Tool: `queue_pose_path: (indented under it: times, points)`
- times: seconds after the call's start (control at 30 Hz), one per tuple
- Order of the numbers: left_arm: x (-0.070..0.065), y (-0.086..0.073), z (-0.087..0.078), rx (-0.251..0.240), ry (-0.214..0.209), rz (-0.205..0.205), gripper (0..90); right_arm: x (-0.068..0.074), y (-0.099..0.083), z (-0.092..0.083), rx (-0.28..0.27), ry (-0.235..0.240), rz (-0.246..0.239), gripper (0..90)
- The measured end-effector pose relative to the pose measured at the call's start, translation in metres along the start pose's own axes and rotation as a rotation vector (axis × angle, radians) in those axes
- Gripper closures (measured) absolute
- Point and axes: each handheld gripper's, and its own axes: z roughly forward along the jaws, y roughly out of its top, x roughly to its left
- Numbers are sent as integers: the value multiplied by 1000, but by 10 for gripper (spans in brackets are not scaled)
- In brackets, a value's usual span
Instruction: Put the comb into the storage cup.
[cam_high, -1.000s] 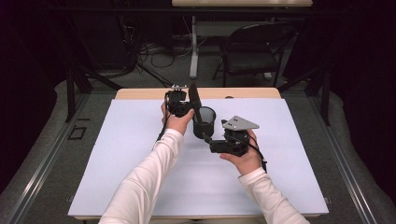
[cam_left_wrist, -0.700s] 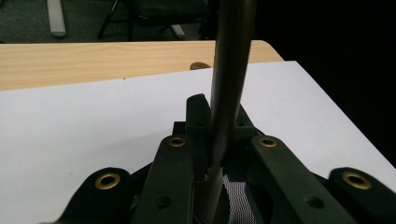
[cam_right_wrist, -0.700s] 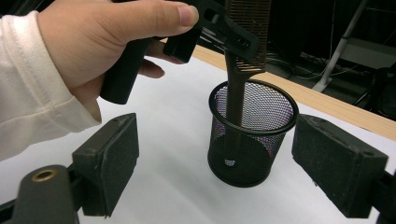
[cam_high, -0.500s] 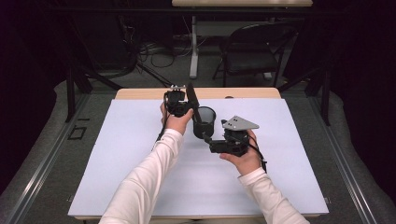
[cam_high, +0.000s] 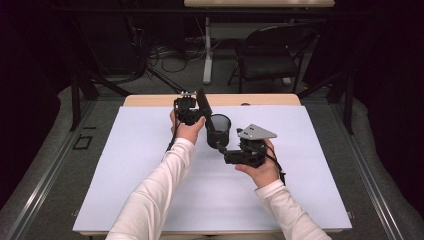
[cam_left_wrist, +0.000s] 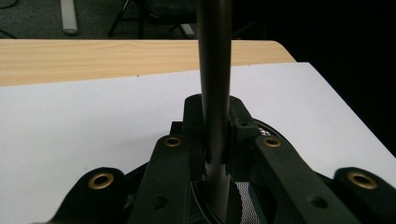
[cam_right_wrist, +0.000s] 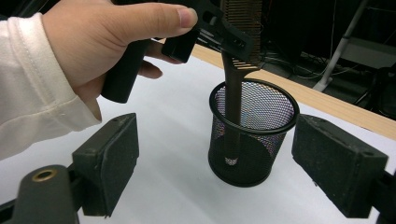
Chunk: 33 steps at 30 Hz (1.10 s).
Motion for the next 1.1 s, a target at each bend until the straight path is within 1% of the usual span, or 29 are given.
queue_pose_path:
  times: [0.33, 0.57, 0.63, 0.83, 1.0, 1.1]
  points:
    - [0, 0, 0, -4, -1, -1, 759, 0, 0, 0, -1, 0, 0, 149]
    - [1, 0, 0, -3, 6, 3, 724, 0, 0, 0, 2, 0, -1, 149]
    - [1, 0, -1, -8, 4, -2, 699, 0, 0, 0, 2, 0, -3, 149]
    - [1, 1, -1, -8, 9, 5, 681, 0, 0, 0, 2, -1, -3, 149]
    - [1, 1, -1, -7, 14, 15, 640, 0, 0, 0, 2, 0, -3, 149]
    - [1, 1, -1, -3, 9, 15, 625, 0, 0, 0, 3, 1, -4, 149]
